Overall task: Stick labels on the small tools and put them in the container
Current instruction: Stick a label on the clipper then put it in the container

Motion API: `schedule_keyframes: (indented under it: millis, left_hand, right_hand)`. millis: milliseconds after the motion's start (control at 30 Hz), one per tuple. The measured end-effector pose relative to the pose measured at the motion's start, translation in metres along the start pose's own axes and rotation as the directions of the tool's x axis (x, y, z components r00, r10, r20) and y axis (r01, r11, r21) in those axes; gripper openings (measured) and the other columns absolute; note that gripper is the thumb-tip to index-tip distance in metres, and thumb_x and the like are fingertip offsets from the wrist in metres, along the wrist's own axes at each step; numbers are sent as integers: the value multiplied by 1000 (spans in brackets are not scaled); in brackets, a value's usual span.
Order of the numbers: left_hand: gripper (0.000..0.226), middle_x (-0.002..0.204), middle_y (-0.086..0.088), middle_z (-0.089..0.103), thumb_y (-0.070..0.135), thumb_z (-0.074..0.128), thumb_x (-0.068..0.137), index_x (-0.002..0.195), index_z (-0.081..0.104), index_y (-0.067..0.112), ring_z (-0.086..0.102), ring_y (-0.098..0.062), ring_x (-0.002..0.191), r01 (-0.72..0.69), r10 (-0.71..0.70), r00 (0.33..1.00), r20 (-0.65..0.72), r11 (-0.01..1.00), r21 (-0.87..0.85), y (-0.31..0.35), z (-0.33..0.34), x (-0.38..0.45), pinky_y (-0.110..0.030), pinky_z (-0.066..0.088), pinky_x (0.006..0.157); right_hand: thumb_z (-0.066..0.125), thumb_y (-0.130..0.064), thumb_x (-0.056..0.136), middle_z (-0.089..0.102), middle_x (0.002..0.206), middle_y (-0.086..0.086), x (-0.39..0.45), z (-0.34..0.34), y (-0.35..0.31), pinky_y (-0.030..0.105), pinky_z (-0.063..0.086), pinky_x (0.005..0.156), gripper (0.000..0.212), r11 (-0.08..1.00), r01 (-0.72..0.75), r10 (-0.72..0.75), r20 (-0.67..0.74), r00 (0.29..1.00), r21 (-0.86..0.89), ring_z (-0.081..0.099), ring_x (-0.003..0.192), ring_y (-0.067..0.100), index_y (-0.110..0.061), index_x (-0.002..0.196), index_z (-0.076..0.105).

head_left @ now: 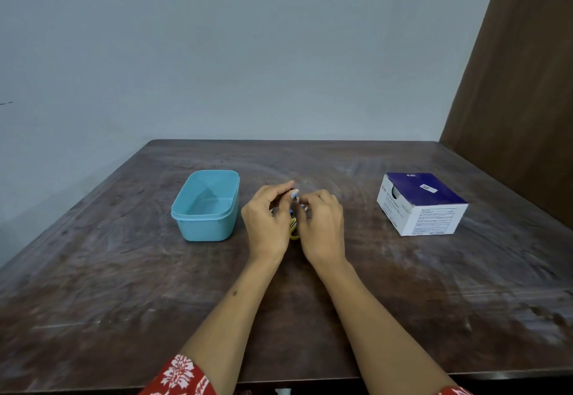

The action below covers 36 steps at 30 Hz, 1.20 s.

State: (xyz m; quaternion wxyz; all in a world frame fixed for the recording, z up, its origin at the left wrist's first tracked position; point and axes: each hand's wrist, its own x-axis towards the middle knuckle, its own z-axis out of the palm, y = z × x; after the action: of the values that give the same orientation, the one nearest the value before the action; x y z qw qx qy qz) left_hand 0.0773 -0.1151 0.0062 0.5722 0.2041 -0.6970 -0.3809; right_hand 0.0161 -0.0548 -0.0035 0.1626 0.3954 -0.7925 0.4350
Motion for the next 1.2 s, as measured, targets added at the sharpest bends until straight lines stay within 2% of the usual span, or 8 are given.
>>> schedule_keyframes:
  millis: [200,333,467,600,700,967,1067,1200]
  left_hand:
    - [17,84,13,64,2,66,81,94,73,10,60,12,81,-2,2,1000,2,1000,6,-1,0,0,-6,46,70]
    - [17,83,12,64,3,67,81,95,73,10,59,12,81,1,-1,1000,-1,1000,6,-2,0,0,-6,46,71]
    - [17,83,13,63,3,66,81,94,73,10,59,13,81,0,0,1000,3,1000,4,0,-1,0,-4,44,69]
    - [17,85,10,65,3,66,81,96,73,10,59,12,82,-2,2,1000,-2,1000,9,-2,-1,1,-4,45,71]
    - [17,84,12,64,3,67,81,95,73,10,59,12,81,4,-4,1000,0,1000,7,-2,-1,1,-5,45,71]
    - [17,83,12,64,3,67,81,94,73,10,59,13,80,3,-3,1000,-1,1000,16,-3,-1,1,-6,47,70]
    - [17,83,12,64,3,67,81,94,73,11,59,13,80,1,-1,1000,5,1000,16,-1,-1,0,-5,45,68]
    - [18,83,13,64,2,67,81,94,73,11,60,11,81,-8,8,1000,8,1000,9,-2,-1,0,-6,46,70]
  right_hand:
    - [59,-14,89,60,89,10,0,1,-1,36,40,80,11,1000,-14,14,24,1000,-27,53,87,26,-7,87,67]
    - [61,-9,86,60,87,8,-2,-1,-3,35,43,77,6,999,16,-15,-57,998,33,52,84,23,-7,86,67]
    - [59,-15,88,60,89,9,0,1,-1,34,39,79,11,1000,-10,11,10,1000,-28,53,86,25,-7,86,67]
    - [63,-11,85,60,85,6,-1,0,-3,33,40,76,5,1000,24,-23,-83,996,13,53,82,23,-10,85,68]
    - [62,-13,86,61,87,7,-1,1,0,33,39,79,8,999,-17,17,15,1000,-50,53,86,24,-11,86,69]
    - [63,-14,86,61,88,6,0,0,-2,34,42,79,7,999,-35,35,23,999,-4,53,86,22,-11,87,69]
    - [64,-11,85,60,85,5,-1,-2,-3,28,38,75,5,999,-13,15,-48,999,38,51,83,20,-10,86,69]
    - [62,-13,86,60,86,6,-1,-1,-2,33,42,77,7,999,-32,32,30,999,3,53,85,22,-10,85,69]
